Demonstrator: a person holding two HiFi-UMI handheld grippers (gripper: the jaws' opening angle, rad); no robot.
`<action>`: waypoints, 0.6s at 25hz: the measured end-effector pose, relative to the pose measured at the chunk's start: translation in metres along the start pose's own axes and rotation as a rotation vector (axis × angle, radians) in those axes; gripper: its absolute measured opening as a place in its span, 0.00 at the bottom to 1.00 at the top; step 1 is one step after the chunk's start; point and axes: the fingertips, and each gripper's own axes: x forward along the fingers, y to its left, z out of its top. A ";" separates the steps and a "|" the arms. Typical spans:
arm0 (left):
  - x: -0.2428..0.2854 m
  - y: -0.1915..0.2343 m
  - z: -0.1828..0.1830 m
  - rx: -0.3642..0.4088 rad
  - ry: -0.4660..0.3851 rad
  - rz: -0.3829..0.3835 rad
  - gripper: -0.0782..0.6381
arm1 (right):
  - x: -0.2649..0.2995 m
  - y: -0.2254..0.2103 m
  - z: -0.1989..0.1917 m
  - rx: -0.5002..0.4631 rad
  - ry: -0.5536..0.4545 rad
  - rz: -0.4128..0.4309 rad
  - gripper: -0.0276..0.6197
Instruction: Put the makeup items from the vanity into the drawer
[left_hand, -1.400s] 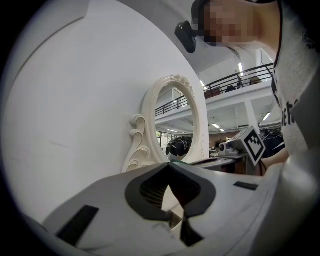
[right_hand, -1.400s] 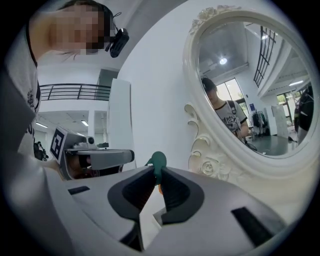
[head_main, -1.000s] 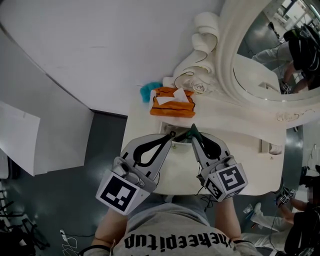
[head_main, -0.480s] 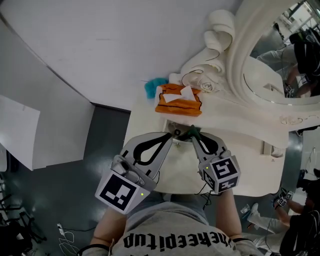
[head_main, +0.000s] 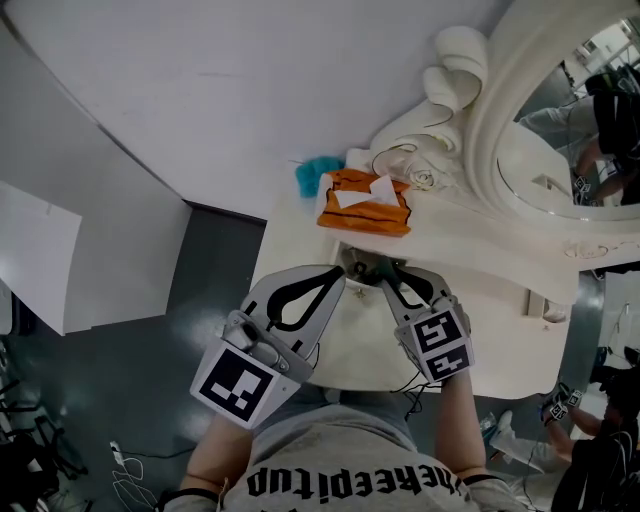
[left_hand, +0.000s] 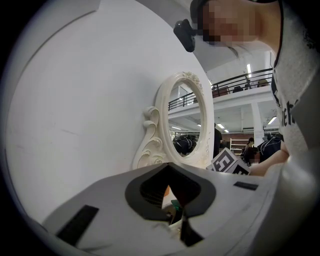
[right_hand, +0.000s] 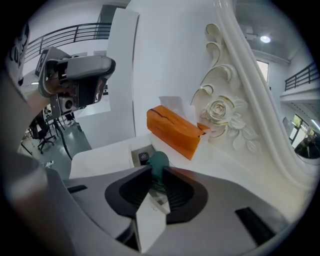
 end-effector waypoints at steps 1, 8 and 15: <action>0.000 0.001 0.000 0.000 0.000 0.001 0.14 | 0.001 0.001 0.000 -0.010 0.011 0.006 0.21; 0.000 0.003 0.000 -0.006 0.001 0.007 0.14 | 0.004 0.003 -0.004 -0.055 0.072 0.035 0.24; 0.000 0.006 0.001 -0.013 -0.001 0.011 0.14 | 0.008 0.007 -0.003 -0.069 0.096 0.056 0.31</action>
